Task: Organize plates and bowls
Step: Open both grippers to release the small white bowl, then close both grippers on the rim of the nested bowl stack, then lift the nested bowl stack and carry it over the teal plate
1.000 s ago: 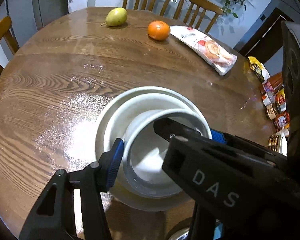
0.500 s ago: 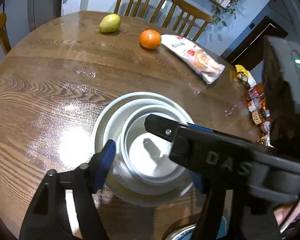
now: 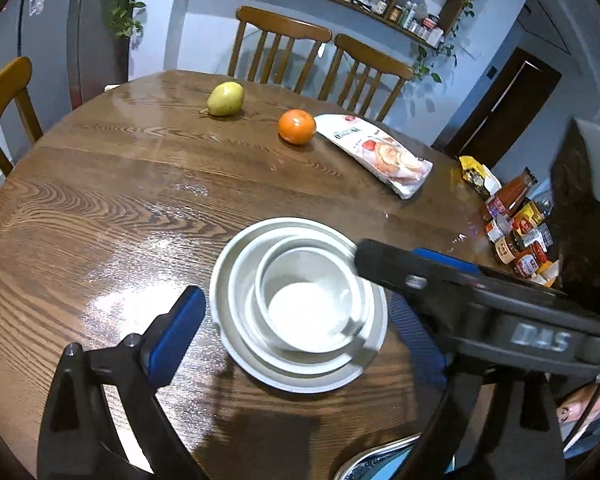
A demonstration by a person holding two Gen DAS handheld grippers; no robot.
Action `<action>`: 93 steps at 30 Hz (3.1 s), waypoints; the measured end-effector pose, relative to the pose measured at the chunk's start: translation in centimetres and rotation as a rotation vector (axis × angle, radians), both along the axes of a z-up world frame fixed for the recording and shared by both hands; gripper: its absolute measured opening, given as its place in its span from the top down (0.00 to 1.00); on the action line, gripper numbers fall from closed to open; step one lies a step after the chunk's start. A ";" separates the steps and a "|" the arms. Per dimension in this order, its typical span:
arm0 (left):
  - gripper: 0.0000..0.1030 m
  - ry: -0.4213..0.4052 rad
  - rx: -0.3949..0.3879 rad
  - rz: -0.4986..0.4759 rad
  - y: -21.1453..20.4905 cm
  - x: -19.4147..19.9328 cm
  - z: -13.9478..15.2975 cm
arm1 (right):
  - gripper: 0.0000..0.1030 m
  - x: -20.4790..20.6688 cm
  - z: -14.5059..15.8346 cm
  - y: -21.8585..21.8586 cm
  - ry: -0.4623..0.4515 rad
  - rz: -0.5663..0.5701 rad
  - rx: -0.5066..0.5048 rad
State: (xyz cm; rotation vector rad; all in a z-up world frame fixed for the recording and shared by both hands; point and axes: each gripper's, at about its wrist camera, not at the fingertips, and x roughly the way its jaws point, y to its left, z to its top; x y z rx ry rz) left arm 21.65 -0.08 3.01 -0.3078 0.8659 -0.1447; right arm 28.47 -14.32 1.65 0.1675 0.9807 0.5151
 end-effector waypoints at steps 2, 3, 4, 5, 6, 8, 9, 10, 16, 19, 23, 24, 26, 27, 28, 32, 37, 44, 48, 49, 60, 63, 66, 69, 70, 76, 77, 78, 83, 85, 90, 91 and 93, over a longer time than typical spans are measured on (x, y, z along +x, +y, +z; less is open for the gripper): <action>0.06 -0.011 -0.002 0.014 0.3 -0.1 -0.2 | 0.18 -0.2 0.1 -0.5 -0.013 0.003 0.011; 0.06 -0.022 -0.003 0.019 0.5 -0.1 -0.2 | 0.18 0.0 0.1 -0.7 -0.010 0.003 0.008; 0.04 -0.036 -0.005 0.030 0.7 -0.2 -0.3 | 0.18 0.2 0.1 -1.1 -0.010 -0.004 0.012; 0.01 -0.043 -0.002 0.045 0.9 -0.2 -0.4 | 0.18 0.2 0.1 -1.4 -0.014 -0.011 0.024; 0.01 -0.052 -0.002 0.061 1.2 -0.2 -0.5 | 0.18 0.4 -0.1 -1.6 -0.011 -0.018 0.035; 0.01 -0.062 -0.006 0.073 1.4 -0.2 -0.9 | 0.18 1.0 -0.8 -2.1 0.025 -0.032 0.047; 0.01 -0.058 -0.005 0.076 1.5 -0.1 -1.1 | 0.18 1.2 -1.2 -2.3 0.044 -0.042 0.059; 0.01 -0.050 -0.006 0.078 1.6 0.0 -1.4 | 0.18 1.6 -1.7 -2.4 0.069 -0.049 0.070; 0.01 0.005 -0.025 0.053 1.5 0.7 -3.5 | 0.18 1.9 -2.8 -2.0 0.083 -0.051 0.077; 0.01 0.009 -0.049 0.058 1.6 1.0 -3.8 | 0.18 1.9 -3.3 -1.5 0.087 -0.044 0.059; 0.01 0.017 -0.045 0.068 1.6 1.1 -4.3 | 0.18 2.0 -3.8 -1.2 0.082 -0.038 0.050; 0.01 0.020 -0.051 0.065 1.6 1.1 -4.4 | 0.18 2.0 -3.9 -1.2 0.082 -0.037 0.054; 0.01 0.032 -0.067 0.056 1.5 1.2 -4.7 | 0.18 2.2 -4.2 -1.0 0.094 -0.033 0.061; 0.01 0.038 -0.071 0.053 1.5 1.3 -4.9 | 0.18 2.2 -4.5 -1.0 0.108 -0.030 0.066; 0.01 0.041 -0.076 0.050 1.5 1.3 -4.9 | 0.18 2.3 -4.7 -1.0 0.117 -0.027 0.072; 0.01 0.046 -0.082 0.057 1.6 1.4 -5.2 | 0.18 2.7 -5.6 -0.8 0.162 -0.019 0.093; 0.01 0.077 -0.100 0.057 1.8 1.8 -5.9 | 0.18 2.9 -6.1 -0.7 0.185 -0.009 0.101; 0.01 0.112 -0.106 0.047 1.6 2.2 -6.5 | 0.18 3.0 -7.2 0.1 0.237 0.023 0.117; 0.01 0.128 -0.108 0.052 1.6 2.3 -6.9 | 0.18 3.0 -7.7 0.4 0.263 0.033 0.120; 0.01 0.131 -0.116 0.056 1.7 2.3 -6.9 | 0.18 3.1 -7.7 0.4 0.267 0.035 0.124; 0.01 0.157 -0.170 0.060 1.8 2.5 -7.5 | 0.18 3.5 -8.5 0.2 0.310 0.051 0.164; 0.01 0.155 -0.167 0.064 1.7 2.6 -7.5 | 0.18 3.6 -8.7 0.1 0.323 0.053 0.184; 0.01 0.148 -0.170 0.076 1.7 2.5 -7.5 | 0.18 3.6 -9.0 0.0 0.338 0.049 0.202; 0.01 0.135 -0.160 0.092 1.4 2.4 -7.5 | 0.18 3.8 -9.4 -0.1 0.358 0.049 0.225; 0.01 0.131 -0.157 0.093 1.4 2.5 -7.6 | 0.19 3.8 -9.5 -0.1 0.362 0.051 0.235; 0.01 0.125 -0.147 0.094 1.3 2.5 -7.7 | 0.22 3.6 -9.6 0.1 0.377 0.055 0.248; 0.01 0.127 -0.143 0.094 1.3 2.5 -7.7 | 0.24 3.6 -9.6 0.1 0.375 0.055 0.248; 0.01 0.126 -0.137 0.093 1.2 2.5 -7.7 | 0.25 3.6 -9.6 0.2 0.371 0.055 0.244; 0.01 0.128 -0.123 0.087 1.0 2.7 -7.7 | 0.28 3.5 -9.5 0.4 0.359 0.057 0.234; 0.01 0.138 -0.123 0.078 1.1 2.9 -7.7 | 0.28 3.5 -9.5 0.5 0.357 0.056 0.229; 0.02 0.171 -0.131 0.063 1.1 2.9 -7.6 | 0.29 3.6 -9.6 0.7 0.379 0.075 0.235; 0.02 0.174 -0.131 0.066 1.0 2.8 -7.6 | 0.29 3.6 -9.5 0.8 0.378 0.073 0.227; 0.02 0.178 -0.131 0.066 1.0 2.7 -7.5 | 0.28 3.6 -9.4 0.8 0.370 0.057 0.202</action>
